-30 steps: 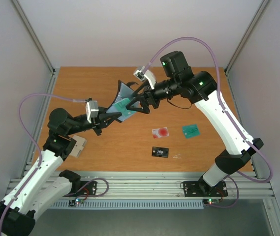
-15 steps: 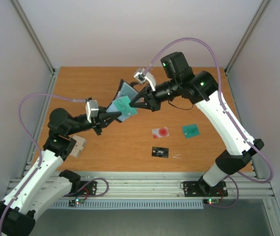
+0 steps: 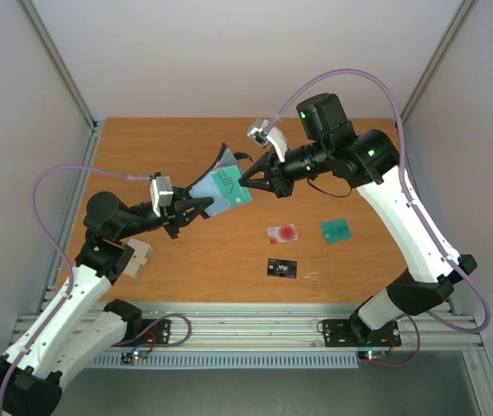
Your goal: Take the credit cards out of the card holder
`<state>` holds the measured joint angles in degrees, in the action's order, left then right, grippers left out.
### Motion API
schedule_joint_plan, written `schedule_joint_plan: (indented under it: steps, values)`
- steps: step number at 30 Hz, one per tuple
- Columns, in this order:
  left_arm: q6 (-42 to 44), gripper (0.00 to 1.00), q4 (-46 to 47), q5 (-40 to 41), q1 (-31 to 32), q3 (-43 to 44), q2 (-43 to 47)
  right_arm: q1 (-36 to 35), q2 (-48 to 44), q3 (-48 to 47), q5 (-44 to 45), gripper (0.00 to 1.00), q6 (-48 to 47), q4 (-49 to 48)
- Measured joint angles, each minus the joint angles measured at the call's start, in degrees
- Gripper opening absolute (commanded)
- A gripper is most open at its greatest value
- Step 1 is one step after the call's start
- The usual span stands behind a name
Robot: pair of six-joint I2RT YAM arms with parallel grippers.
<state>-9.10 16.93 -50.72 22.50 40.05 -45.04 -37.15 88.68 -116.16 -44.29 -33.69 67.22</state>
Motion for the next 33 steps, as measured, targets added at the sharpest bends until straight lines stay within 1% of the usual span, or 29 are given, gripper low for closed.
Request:
schedule_joint_plan:
  steps: [2,3,12,20,26,29,33]
  values:
    - [-0.1,0.01,0.0,0.0,0.0,0.0,0.1,0.3,-0.2,-0.1,0.6,0.01,-0.5,0.6]
    - [0.0,0.00,0.0,0.0,0.0,0.0,0.2,0.3,-0.2,-0.4,1.0,0.01,-0.8,1.2]
    - [0.1,0.00,-0.2,0.2,0.0,-0.3,0.5,1.2,-0.7,-2.4,6.1,0.01,-4.1,4.6]
    - [-0.1,0.00,-0.4,0.6,0.1,-0.7,0.8,5.0,-4.9,0.1,11.5,0.01,-6.6,4.8]
    - [-0.1,0.00,-0.6,1.3,0.1,-1.0,1.4,8.2,-5.5,0.1,15.3,0.01,-7.9,4.9]
    - [-0.1,0.00,-0.6,1.3,0.1,-1.2,2.1,10.0,-5.6,0.1,16.3,0.01,-8.5,5.4]
    - [-0.1,0.00,-0.6,1.5,0.1,-1.2,2.3,10.2,-5.6,0.0,16.0,0.01,-9.4,6.2]
